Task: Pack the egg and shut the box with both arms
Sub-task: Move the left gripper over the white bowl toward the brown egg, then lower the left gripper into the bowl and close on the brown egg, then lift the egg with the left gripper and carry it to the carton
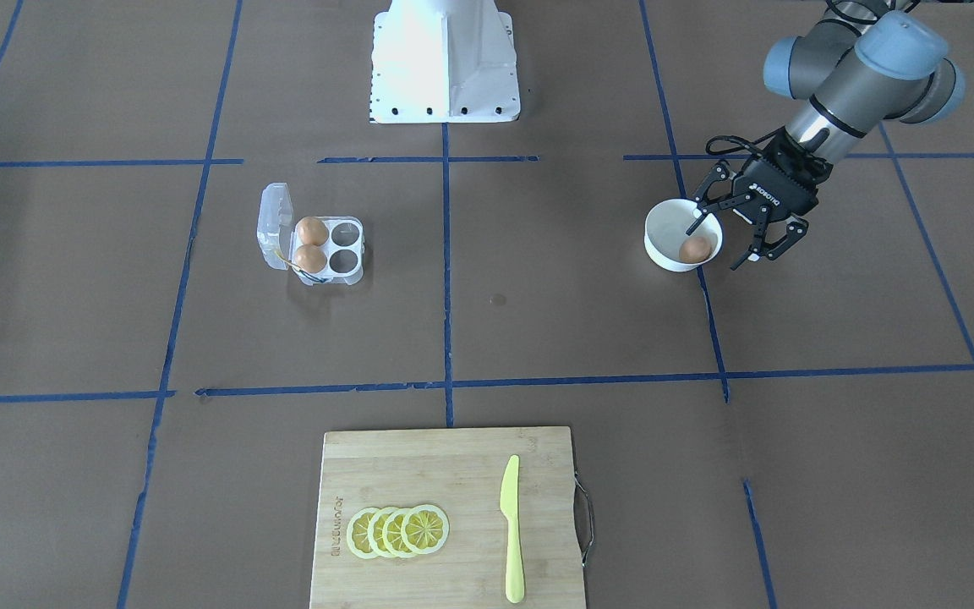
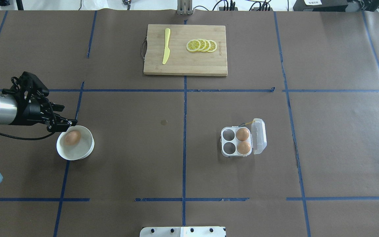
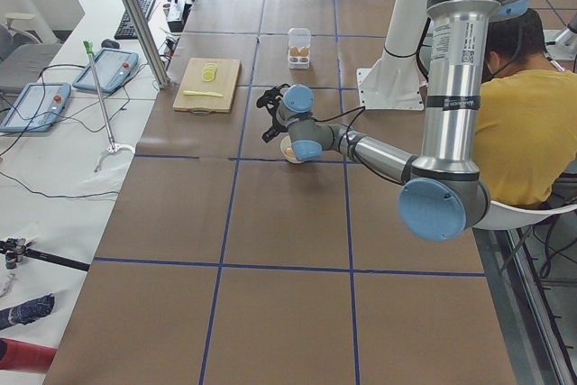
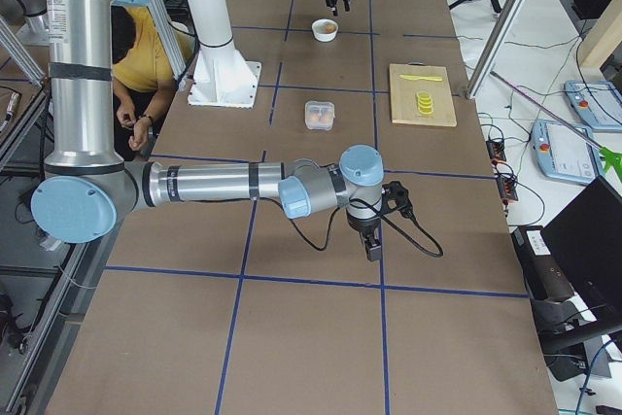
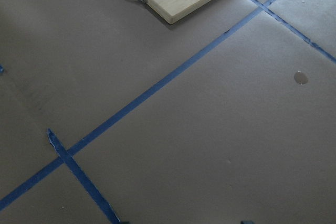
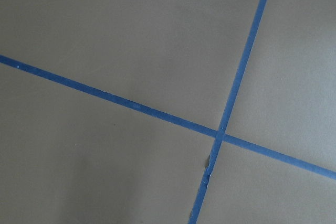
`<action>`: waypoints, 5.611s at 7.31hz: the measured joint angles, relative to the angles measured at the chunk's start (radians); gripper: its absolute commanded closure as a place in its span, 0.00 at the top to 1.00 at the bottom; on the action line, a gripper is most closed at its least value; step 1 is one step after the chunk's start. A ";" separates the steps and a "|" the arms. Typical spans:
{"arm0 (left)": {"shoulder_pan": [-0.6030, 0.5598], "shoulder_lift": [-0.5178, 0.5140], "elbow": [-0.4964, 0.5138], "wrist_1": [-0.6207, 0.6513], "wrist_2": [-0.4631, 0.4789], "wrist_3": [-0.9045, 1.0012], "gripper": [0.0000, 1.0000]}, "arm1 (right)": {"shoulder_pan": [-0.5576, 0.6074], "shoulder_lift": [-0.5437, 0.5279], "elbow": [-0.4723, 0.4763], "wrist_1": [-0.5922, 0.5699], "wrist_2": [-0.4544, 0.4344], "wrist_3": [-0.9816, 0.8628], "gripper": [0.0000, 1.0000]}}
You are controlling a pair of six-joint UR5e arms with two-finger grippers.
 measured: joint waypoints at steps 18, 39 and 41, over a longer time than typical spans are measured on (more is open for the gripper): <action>0.152 0.022 0.042 0.006 0.072 -0.006 0.71 | 0.000 -0.008 -0.011 0.000 -0.002 0.000 1.00; 0.075 -0.179 -0.026 -0.247 0.059 0.167 0.00 | 0.000 -0.004 -0.012 0.000 -0.003 -0.001 1.00; 0.093 -0.326 0.049 -0.259 0.064 0.173 0.00 | 0.000 -0.005 -0.012 0.000 -0.003 0.000 1.00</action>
